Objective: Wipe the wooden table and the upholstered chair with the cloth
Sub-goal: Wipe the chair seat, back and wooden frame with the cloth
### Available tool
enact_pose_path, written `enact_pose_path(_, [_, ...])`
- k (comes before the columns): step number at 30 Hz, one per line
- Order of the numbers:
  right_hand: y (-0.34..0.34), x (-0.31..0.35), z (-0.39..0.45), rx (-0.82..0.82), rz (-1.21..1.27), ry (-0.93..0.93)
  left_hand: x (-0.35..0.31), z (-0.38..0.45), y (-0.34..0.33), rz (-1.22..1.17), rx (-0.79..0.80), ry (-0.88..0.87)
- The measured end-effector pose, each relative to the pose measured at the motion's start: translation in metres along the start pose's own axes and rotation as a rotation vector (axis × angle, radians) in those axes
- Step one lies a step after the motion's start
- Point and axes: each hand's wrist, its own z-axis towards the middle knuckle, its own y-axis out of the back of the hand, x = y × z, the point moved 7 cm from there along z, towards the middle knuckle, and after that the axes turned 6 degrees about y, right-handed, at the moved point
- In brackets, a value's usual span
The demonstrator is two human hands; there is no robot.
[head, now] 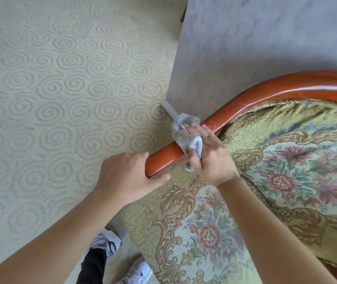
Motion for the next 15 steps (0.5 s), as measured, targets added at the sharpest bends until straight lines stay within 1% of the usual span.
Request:
enact_pose_path(2, [0.007,-0.029,0.008,0.044,-0.133,-0.007,-0.028,0.014,0.000,-0.034,-0.011,-0.037])
enact_pose_path(5, [0.020,-0.059,0.020,0.119,-0.310,0.037,-0.067,0.044,-0.007,-0.044,0.013,-0.052])
enact_pose_path(6, [0.024,-0.069,0.023,0.151,-0.346,0.024,-0.077,0.055,-0.011,-0.035,0.032,-0.050])
enact_pose_path(8, [0.036,-0.100,0.021,0.233,-0.462,-0.061,-0.094,0.075,-0.021,-0.062,0.076,-0.045])
enact_pose_path(9, [0.047,-0.118,0.018,0.249,-0.526,-0.106,-0.097,0.083,-0.026,-0.083,0.103,-0.029])
enact_pose_path(10, [0.059,-0.135,0.015,0.225,-0.561,-0.150,-0.096,0.089,-0.032,-0.095,0.132,0.005])
enact_pose_path(12, [0.082,-0.154,0.007,0.104,-0.551,-0.224,-0.093,0.093,-0.041,-0.059,0.149,0.065])
enact_pose_path(15, [0.075,-0.142,0.004,-0.059,-0.395,-0.273,-0.089,0.095,-0.041,-0.011,0.124,0.100])
